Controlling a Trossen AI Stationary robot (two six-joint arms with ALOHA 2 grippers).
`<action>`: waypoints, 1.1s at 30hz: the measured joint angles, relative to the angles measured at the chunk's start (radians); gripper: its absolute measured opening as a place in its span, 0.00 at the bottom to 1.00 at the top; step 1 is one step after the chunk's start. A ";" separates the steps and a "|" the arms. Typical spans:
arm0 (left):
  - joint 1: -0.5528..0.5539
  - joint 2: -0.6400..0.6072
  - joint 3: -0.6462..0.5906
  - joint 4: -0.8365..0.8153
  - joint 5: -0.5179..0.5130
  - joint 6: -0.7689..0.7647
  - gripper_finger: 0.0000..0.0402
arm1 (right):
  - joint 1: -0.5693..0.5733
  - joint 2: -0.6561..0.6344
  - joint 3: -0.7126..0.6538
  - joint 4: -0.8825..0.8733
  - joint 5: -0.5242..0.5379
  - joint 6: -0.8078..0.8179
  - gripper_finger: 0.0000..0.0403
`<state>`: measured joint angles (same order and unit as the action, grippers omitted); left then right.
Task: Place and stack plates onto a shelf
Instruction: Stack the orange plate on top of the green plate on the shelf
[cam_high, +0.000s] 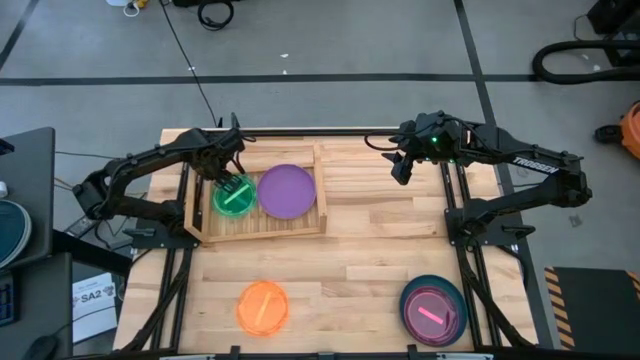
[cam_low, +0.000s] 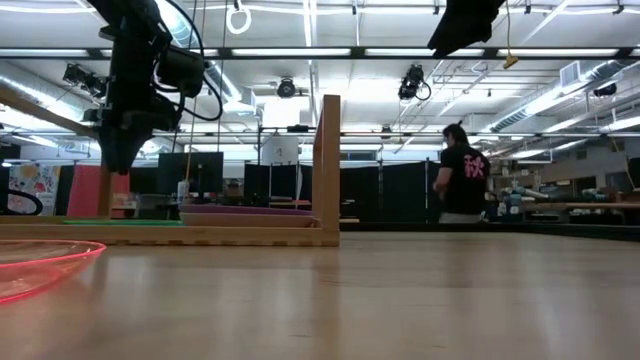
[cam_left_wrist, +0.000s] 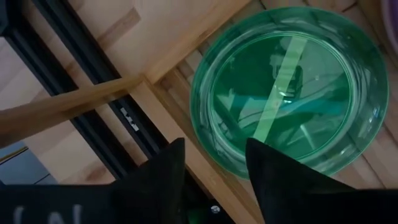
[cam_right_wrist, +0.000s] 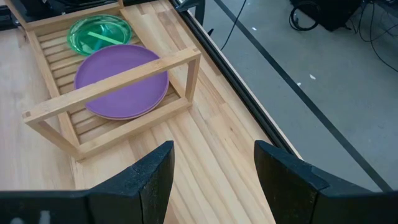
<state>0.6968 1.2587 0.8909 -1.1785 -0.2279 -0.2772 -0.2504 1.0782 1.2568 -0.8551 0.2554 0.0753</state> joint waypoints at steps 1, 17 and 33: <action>0.000 0.000 0.000 0.000 0.000 0.000 0.45 | 0.000 0.000 0.000 0.000 0.000 0.000 0.56; 0.000 -0.009 0.008 0.029 0.045 0.026 0.47 | 0.000 0.000 0.000 0.000 -0.044 0.000 0.56; -0.168 -0.010 0.390 0.023 0.102 0.003 0.47 | 0.000 0.000 0.000 -0.001 -0.051 0.000 0.56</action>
<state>0.5289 1.2484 1.2805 -1.1555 -0.1261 -0.2742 -0.2505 1.0782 1.2568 -0.8558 0.2047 0.0753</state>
